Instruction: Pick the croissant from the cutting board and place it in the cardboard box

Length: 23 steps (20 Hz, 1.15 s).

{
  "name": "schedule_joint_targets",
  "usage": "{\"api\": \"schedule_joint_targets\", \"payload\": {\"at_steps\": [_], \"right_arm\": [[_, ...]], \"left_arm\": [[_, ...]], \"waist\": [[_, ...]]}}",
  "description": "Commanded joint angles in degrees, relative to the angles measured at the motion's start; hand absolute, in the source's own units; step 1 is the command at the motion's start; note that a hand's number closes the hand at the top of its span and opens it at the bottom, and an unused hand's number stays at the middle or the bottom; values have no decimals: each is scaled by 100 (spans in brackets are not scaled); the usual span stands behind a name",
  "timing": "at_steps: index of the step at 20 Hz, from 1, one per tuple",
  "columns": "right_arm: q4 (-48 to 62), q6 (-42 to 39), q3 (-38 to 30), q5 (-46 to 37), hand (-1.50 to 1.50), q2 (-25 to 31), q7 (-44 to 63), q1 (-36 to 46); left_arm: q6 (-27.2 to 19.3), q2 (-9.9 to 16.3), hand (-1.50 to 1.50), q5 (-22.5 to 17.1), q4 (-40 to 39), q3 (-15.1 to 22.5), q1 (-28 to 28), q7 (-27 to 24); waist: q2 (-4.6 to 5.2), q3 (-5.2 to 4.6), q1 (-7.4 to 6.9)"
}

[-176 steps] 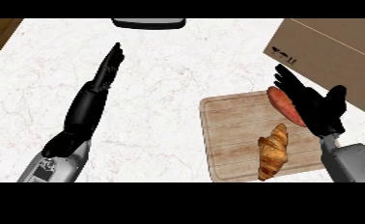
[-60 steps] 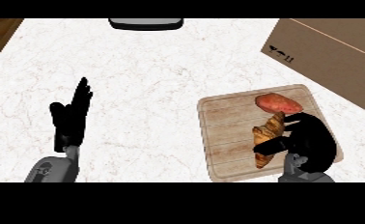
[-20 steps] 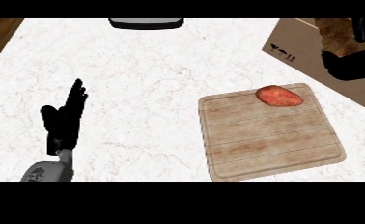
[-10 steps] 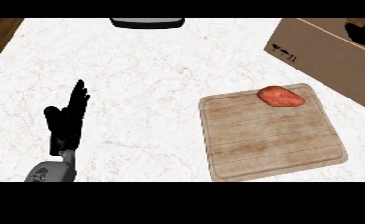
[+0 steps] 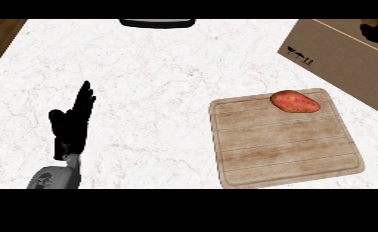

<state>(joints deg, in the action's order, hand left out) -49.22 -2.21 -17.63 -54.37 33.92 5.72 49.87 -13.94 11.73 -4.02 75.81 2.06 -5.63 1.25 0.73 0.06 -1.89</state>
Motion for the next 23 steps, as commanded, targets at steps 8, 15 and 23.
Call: {"api": "schedule_joint_targets", "payload": {"at_steps": [8, 15, 23], "right_arm": [[2609, 668, -954, 604, -150, 218, -1067, 617], [2812, 504, -1818, 1636, -150, 280, -2473, 666], [3290, -266, -2817, 2695, -150, 993, -2744, 619]], "left_arm": [[85, -98, 0, 16, -257, -13, -340, 26], [257, 95, 0, -80, -160, -169, -219, -64], [69, -113, 0, 84, -181, -70, 11, -218]], "waist": [[58, 13, -114], [37, 19, -95], [14, 12, -13]]}}
